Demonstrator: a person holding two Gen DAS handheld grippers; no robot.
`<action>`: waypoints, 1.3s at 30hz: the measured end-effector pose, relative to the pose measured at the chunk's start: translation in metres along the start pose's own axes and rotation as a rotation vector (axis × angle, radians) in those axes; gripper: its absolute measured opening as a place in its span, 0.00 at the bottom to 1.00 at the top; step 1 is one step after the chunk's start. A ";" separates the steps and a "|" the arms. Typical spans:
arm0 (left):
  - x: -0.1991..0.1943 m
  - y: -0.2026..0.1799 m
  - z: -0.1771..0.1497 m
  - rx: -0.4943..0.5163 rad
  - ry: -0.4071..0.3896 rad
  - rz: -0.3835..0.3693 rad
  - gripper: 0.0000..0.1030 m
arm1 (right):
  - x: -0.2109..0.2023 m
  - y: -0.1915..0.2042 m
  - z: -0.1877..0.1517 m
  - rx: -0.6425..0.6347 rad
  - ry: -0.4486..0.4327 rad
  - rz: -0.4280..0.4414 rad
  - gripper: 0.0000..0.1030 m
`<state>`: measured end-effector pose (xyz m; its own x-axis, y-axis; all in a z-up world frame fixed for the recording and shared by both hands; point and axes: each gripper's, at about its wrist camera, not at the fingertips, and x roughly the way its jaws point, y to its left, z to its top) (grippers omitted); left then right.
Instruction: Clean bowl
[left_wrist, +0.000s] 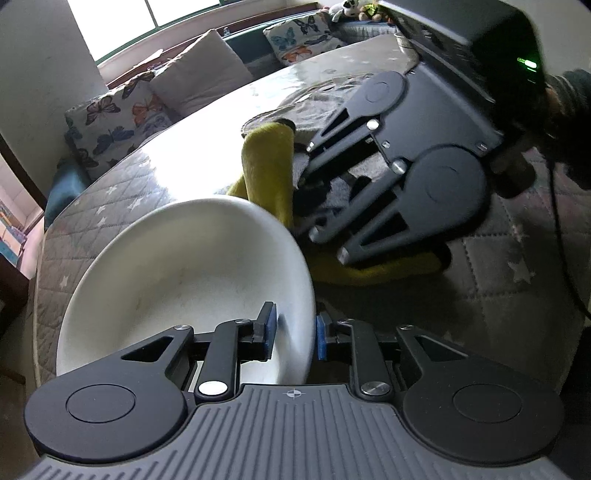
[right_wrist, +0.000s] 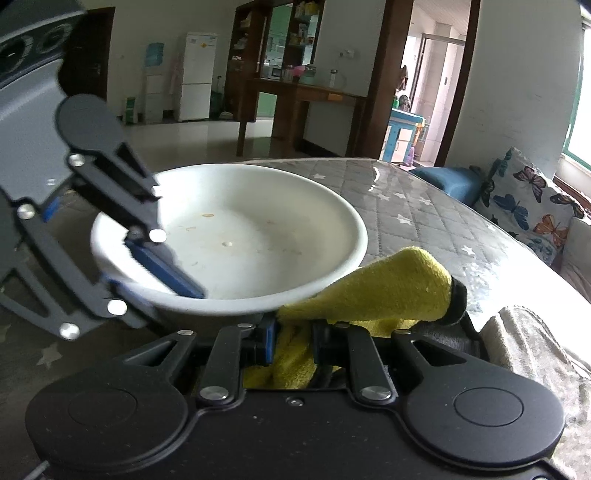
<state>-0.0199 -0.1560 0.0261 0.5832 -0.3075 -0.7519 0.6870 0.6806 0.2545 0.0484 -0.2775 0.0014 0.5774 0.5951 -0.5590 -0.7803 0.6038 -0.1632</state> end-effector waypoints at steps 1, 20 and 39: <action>0.001 0.000 0.002 0.003 0.001 0.001 0.22 | -0.002 0.003 0.000 -0.004 0.000 0.004 0.18; -0.014 0.000 -0.018 0.049 0.003 -0.041 0.21 | -0.028 0.033 -0.007 -0.043 -0.013 0.096 0.18; -0.025 0.005 -0.032 0.082 0.002 -0.078 0.21 | -0.006 0.023 0.002 -0.039 -0.010 0.063 0.18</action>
<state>-0.0446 -0.1236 0.0264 0.5256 -0.3567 -0.7724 0.7636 0.5980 0.2435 0.0275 -0.2662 0.0028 0.5294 0.6364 -0.5610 -0.8235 0.5444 -0.1596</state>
